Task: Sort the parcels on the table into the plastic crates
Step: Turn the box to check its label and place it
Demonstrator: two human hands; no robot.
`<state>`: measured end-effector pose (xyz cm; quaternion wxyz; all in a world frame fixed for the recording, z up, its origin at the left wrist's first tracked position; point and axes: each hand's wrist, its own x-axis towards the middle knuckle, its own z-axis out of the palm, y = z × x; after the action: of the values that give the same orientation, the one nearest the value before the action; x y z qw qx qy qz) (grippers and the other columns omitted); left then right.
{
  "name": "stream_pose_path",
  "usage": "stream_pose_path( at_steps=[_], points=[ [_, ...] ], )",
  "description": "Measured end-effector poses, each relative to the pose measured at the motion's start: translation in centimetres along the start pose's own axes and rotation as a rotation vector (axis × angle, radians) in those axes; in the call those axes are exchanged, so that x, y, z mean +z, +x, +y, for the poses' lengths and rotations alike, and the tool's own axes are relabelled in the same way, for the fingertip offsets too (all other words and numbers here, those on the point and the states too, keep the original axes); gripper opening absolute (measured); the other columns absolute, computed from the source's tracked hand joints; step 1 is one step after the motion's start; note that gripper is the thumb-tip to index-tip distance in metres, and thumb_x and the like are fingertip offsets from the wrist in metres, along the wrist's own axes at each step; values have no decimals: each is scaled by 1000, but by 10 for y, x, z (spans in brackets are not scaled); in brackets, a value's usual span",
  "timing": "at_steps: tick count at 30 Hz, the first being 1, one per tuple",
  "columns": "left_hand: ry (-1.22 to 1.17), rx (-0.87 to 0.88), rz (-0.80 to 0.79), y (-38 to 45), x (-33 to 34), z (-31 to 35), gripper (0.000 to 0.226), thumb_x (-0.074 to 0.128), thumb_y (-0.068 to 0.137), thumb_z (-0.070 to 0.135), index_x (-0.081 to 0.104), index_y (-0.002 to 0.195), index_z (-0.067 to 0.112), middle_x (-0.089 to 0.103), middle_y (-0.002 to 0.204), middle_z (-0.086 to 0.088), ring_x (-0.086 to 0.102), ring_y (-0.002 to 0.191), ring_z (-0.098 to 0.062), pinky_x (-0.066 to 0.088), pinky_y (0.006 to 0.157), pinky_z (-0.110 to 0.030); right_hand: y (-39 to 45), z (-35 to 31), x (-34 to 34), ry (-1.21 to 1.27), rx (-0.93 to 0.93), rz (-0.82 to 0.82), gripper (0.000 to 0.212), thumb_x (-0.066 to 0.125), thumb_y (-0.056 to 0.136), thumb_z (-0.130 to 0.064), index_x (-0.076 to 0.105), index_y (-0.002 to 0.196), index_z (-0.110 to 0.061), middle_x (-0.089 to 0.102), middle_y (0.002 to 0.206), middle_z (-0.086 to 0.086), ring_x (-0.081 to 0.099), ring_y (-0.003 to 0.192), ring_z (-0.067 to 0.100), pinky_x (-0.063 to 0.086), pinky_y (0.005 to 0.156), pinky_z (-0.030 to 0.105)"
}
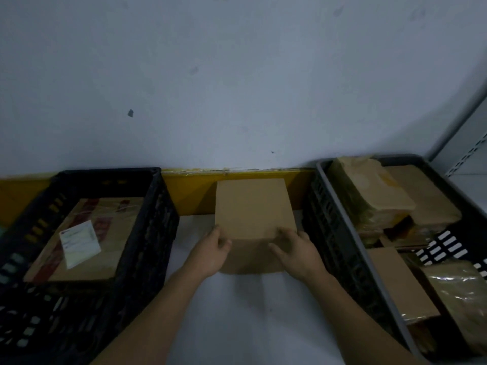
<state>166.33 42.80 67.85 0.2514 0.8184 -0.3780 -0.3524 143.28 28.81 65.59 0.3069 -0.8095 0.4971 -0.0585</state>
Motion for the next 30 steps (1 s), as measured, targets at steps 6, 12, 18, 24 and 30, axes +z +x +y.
stream_pose_path(
  at_steps=[6,12,18,24,30],
  points=[
    [27,35,215,-40,8,-28,64,53,107,52,34,165,29,55,142,-1,63,113,-18,57,98,-40,-41,-7,8,124,63,306,85,69,92,-73,46,157,-23,57,142,1,65,114,19,58,89,34],
    [-115,-48,92,-50,0,-54,72,59,102,58,35,164,32,50,158,6,54,141,-23,48,107,-35,-78,-31,8,277,-132,321,71,64,96,-67,57,153,-27,46,118,-18,54,106,-1,44,85,10],
    [-148,-67,27,-56,-5,-46,86,37,87,88,59,145,28,65,140,1,64,123,-22,51,110,-43,-87,-51,22,180,-397,291,31,50,113,-35,74,132,-31,61,128,-19,56,118,7,51,102,38],
    [-178,74,79,-64,-9,-11,87,45,97,78,23,168,32,39,168,2,46,148,-26,43,115,-42,-87,-47,45,29,-440,325,26,64,105,-25,77,127,-25,66,132,-8,59,122,15,47,103,24],
    [-112,97,172,-63,0,-50,68,51,111,40,15,168,43,57,154,5,60,129,-14,56,104,-42,-82,-15,44,-14,72,306,76,70,92,-66,49,151,-22,48,153,5,48,140,29,53,109,52]
  ],
)
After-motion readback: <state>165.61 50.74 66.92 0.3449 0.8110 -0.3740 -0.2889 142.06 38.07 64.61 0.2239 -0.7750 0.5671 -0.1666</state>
